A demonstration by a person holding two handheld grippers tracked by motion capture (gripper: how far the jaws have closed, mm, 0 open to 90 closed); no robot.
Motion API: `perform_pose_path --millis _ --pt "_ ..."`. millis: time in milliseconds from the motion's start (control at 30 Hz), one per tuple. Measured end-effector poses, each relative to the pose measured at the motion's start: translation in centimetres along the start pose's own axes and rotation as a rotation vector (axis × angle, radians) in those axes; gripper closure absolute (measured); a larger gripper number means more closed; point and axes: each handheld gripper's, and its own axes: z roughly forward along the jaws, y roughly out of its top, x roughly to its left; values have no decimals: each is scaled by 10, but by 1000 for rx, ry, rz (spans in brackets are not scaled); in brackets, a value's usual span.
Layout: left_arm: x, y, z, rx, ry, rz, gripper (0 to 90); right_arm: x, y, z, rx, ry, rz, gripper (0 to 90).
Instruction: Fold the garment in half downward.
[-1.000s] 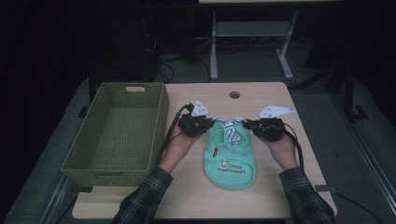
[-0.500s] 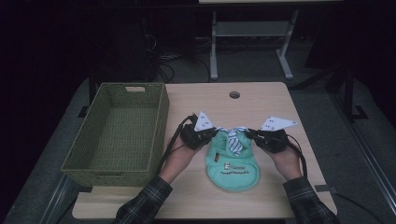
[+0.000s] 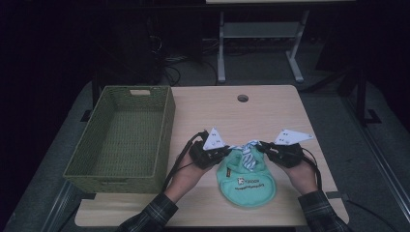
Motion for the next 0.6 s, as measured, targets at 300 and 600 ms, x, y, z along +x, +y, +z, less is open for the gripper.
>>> perform_pose_path --millis 300,600 --pt "-28 -8 7 25 -107 1 848 8 -14 -15 16 26 -4 810" --pt "-47 -23 28 109 -188 8 849 21 -35 -21 86 64 -6 812"
